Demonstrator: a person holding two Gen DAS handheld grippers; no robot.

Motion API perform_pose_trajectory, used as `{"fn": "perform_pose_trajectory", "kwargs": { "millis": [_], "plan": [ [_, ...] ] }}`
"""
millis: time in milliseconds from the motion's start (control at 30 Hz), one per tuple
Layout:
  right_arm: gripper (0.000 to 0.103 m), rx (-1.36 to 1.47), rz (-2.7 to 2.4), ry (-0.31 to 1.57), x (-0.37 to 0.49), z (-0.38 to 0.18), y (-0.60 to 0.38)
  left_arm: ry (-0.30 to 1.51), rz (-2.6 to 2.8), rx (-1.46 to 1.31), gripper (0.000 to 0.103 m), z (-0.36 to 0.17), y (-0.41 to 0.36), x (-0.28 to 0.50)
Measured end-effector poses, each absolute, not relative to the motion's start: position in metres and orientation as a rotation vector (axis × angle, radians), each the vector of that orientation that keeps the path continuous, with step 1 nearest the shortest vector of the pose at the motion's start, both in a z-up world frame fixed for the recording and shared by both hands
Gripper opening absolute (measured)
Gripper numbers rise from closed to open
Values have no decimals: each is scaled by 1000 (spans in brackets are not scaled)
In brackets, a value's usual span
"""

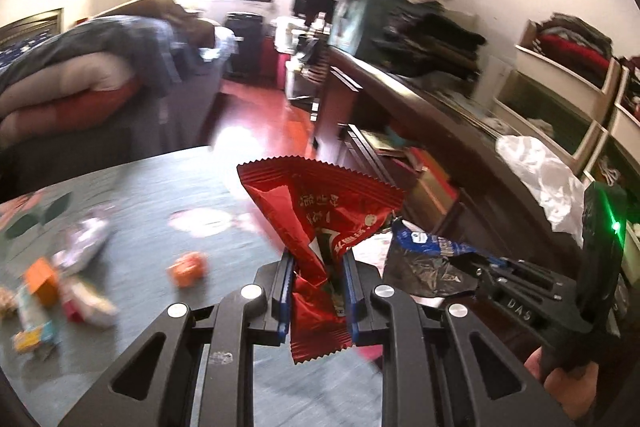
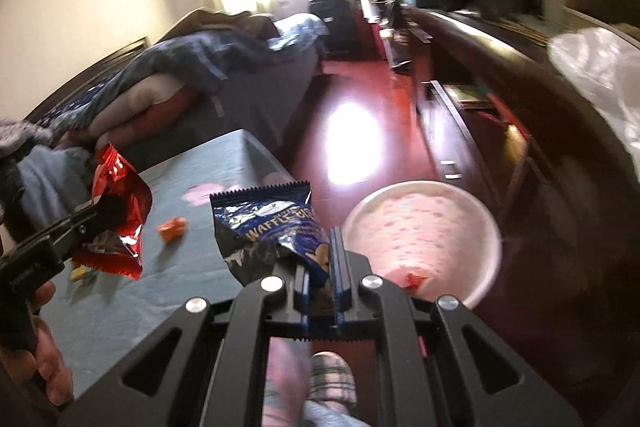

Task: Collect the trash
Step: 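Carry both bags to the wastebasket and open both tools to drop them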

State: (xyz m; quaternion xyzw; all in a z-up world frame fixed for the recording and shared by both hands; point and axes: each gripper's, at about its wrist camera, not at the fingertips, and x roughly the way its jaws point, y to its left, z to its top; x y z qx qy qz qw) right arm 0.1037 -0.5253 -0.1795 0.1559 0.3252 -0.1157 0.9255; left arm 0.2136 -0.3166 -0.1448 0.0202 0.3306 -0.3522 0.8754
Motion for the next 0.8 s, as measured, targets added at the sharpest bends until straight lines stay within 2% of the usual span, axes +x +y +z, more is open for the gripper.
{"fn": "perform_pose_trajectory", "kwargs": {
  "millis": [400, 500, 633, 667, 700, 733, 767, 800],
  "plan": [
    [12, 380, -436, 698, 102, -225, -614, 768, -881, 155, 22, -184, -447, 231],
    [12, 378, -477, 714, 109, -240, -629, 802, -885, 173, 26, -201, -469, 241],
    [16, 375, -499, 736, 122, -256, -642, 826, -868, 194, 44, -217, -488, 251],
    [23, 368, -504, 740, 125, -260, -644, 837, -868, 192, 47, -220, -491, 254],
    [28, 361, -508, 744, 128, -262, -645, 845, -868, 185, 57, -222, -493, 257],
    [38, 354, -512, 746, 131, -265, -645, 849, -866, 175, 68, -224, -494, 260],
    [47, 352, -511, 742, 134, -268, -646, 849, -865, 168, 71, -225, -495, 261],
    [48, 352, -507, 738, 136, -269, -647, 847, -866, 158, 73, -225, -495, 262]
  ]
}}
